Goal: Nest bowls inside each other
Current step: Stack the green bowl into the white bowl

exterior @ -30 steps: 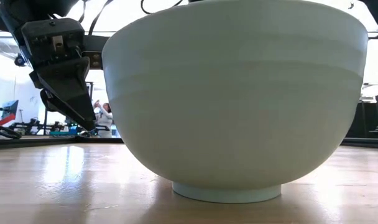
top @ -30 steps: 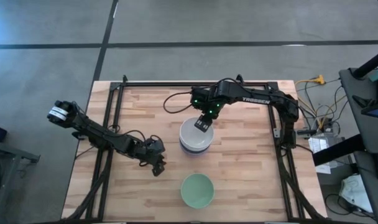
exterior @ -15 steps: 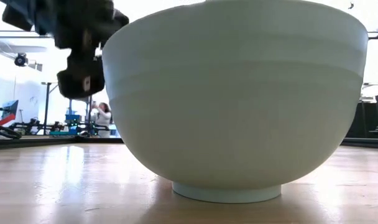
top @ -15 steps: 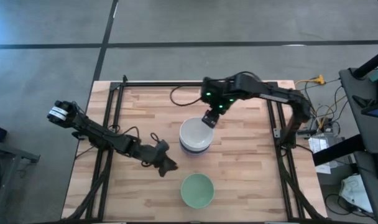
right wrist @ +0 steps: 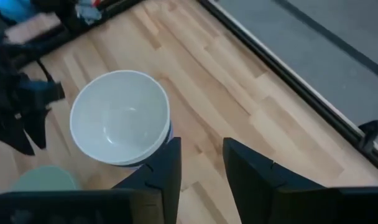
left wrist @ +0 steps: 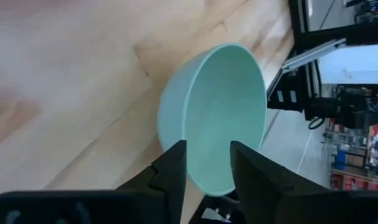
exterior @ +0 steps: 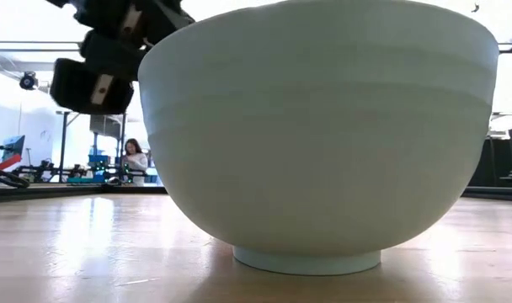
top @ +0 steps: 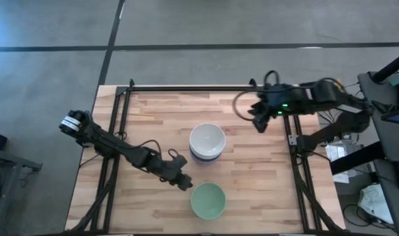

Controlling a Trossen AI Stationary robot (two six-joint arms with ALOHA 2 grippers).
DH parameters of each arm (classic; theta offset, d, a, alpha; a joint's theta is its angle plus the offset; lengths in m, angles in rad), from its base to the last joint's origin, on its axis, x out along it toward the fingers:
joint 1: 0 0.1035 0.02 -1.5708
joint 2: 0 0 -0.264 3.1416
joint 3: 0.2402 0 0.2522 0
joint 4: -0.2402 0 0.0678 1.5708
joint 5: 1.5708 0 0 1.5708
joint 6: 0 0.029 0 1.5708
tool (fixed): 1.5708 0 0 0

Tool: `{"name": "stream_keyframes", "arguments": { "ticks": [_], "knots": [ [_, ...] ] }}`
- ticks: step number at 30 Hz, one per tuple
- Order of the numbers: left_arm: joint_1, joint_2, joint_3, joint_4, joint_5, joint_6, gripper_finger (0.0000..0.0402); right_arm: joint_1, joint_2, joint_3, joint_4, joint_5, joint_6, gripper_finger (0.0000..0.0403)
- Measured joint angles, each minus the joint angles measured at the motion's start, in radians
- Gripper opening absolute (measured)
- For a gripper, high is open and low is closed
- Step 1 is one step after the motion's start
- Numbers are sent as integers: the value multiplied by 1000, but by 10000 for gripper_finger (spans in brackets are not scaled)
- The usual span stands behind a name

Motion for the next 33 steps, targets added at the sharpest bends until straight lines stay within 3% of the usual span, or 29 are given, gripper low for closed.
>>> {"name": "stream_keyframes", "arguments": {
  "ticks": [8,13,23,33],
  "knots": [
    [-3,158,141,-27,46,-13,80,33,-188,-155,1,16,102,104],
    [-4,235,232,-150,64,-34,79,79,-272,-251,2,10,151,97],
    [-4,246,365,-393,-22,-34,79,161,-358,-379,10,8,174,82],
    [-5,247,348,-453,-21,-35,79,163,-361,-417,17,8,173,79]
  ]
}}
